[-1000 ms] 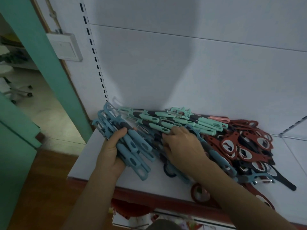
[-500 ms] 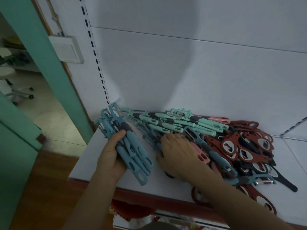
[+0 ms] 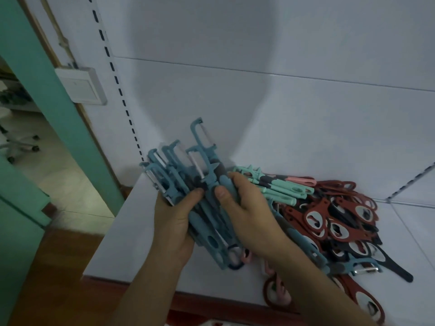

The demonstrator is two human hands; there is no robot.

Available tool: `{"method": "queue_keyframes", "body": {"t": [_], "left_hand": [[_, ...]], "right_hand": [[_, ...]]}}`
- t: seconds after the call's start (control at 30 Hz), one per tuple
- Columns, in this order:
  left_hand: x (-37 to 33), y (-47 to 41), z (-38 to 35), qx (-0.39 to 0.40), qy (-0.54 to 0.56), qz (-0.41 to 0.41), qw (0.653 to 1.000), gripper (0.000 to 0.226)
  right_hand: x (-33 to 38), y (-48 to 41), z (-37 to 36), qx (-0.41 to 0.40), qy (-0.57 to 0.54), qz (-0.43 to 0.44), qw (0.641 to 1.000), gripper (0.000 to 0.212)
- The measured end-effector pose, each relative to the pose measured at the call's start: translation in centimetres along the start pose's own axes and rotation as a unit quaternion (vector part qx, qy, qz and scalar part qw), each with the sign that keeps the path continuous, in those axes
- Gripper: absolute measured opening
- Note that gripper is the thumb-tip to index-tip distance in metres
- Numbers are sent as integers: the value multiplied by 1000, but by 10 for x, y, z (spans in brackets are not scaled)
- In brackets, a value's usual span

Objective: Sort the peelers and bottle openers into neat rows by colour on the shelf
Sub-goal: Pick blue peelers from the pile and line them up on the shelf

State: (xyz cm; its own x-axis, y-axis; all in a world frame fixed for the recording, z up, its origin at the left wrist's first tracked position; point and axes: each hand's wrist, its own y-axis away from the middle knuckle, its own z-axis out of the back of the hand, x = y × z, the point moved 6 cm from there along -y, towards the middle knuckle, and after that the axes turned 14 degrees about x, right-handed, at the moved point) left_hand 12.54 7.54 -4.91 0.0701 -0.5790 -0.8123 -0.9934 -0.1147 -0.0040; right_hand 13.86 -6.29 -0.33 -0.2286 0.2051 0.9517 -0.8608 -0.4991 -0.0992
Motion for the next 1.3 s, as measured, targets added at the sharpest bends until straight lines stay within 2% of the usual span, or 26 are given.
{"method": "queue_keyframes", "body": {"t": [0.07, 0.13, 0.3, 0.43, 0.53, 0.6, 0.7, 0.83, 1.03, 1.13, 1.3], "left_hand": [[3, -1, -26, 26, 13, 1, 1000, 45], [13, 0, -51, 55, 46, 23, 997, 36], [56, 22, -116, 106, 91, 83, 987, 42], [95, 48, -175, 111, 95, 95, 985, 32], [133, 76, -222, 139, 111, 137, 975, 32], [161, 98, -250, 142, 112, 163, 970, 36], [207, 132, -297, 154, 117, 206, 959, 50], [266, 169, -361, 168, 120, 257, 944, 51], [324, 230, -461, 215, 80, 266, 936, 52], [360, 251, -510, 254, 55, 286, 923, 49], [427, 270, -598, 329, 49, 332, 883, 41]], "right_hand": [[9, 5, 7, -36, 69, 22, 997, 7], [16, 18, 23, -80, 76, 39, 993, 6], [13, 63, 77, -125, 113, 26, 985, 19], [2, 121, 126, -163, 72, 14, 984, 33], [-12, 176, 164, -182, 36, -19, 983, 33], [-18, 216, 190, -203, 51, -37, 977, 31], [-21, 282, 234, -265, 95, -52, 958, 27], [-25, 373, 289, -352, 122, -67, 926, 22], [-36, 482, 346, -351, 169, -142, 910, 7], [-42, 532, 390, -415, 191, -158, 875, 5], [-71, 612, 479, -483, 150, -176, 844, 22]]}}
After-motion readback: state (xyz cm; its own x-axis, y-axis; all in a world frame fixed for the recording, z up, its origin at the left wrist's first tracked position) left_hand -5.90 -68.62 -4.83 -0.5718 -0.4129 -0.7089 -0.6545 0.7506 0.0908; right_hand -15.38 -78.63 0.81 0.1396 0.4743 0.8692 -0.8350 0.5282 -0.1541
